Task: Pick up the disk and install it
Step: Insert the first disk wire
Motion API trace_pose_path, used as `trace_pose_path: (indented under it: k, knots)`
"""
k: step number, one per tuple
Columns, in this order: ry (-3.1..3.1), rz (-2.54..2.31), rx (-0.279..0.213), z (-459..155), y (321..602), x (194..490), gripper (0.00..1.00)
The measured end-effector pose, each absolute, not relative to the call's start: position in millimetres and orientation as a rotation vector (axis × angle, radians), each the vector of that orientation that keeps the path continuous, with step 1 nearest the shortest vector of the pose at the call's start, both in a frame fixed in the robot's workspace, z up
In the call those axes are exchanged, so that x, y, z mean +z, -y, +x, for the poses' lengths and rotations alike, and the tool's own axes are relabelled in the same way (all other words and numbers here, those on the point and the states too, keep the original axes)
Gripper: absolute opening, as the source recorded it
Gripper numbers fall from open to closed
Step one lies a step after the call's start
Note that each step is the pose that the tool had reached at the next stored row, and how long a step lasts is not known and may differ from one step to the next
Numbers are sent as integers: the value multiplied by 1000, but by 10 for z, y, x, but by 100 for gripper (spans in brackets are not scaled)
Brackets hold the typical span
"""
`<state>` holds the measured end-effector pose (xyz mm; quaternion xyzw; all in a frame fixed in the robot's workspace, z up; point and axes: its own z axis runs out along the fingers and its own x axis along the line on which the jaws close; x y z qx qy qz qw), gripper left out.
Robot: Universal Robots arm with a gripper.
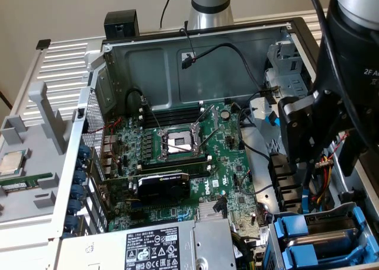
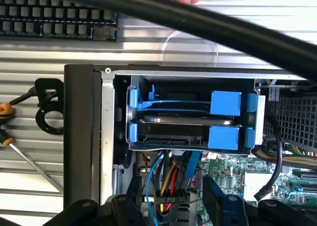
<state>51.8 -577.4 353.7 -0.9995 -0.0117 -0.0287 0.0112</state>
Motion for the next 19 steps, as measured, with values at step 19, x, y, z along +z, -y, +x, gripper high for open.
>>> trace_pose_path:
  k: [19]
  knots:
    - [38,-3118,-90,517,5744,3536,35]
